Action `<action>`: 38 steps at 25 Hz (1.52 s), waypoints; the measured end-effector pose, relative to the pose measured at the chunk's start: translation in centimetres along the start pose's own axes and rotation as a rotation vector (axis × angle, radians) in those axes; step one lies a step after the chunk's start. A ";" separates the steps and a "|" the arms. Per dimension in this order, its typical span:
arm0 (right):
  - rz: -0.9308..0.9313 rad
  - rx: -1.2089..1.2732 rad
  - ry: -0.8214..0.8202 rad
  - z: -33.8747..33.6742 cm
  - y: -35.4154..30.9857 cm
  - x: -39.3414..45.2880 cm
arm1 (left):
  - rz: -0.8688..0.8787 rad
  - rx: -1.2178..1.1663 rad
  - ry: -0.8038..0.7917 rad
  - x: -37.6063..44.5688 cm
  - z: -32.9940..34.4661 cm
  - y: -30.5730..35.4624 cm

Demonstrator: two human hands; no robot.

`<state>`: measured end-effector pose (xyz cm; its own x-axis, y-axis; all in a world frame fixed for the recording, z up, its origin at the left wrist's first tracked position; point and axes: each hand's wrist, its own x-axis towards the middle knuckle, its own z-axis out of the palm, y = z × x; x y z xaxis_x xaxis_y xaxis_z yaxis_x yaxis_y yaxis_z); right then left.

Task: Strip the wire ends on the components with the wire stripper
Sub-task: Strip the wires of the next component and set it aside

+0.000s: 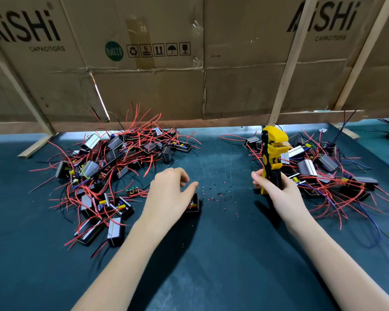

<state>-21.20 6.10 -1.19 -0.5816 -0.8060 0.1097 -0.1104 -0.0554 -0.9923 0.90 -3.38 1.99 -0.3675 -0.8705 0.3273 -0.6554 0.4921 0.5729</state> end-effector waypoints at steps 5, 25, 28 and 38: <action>-0.027 -0.101 -0.026 0.0 -0.1 -0.1 | -0.056 0.008 -0.071 -0.3 1.1 -0.2; -0.196 -0.287 -0.046 0.5 0.5 -0.4 | -0.067 -0.588 -0.348 0.7 1.1 -1.7; -0.475 -0.718 0.112 0.3 0.5 -0.4 | -0.056 -0.544 -0.358 0.7 1.2 -1.9; -0.539 -1.310 0.325 0.3 1.4 -0.5 | -0.085 -0.571 -0.400 0.6 1.4 -1.9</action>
<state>-20.85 6.27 -2.61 -0.3657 -0.6855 0.6296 -0.9092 0.4079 -0.0839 1.01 -4.88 0.10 -0.6164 -0.7871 0.0248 -0.2844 0.2518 0.9250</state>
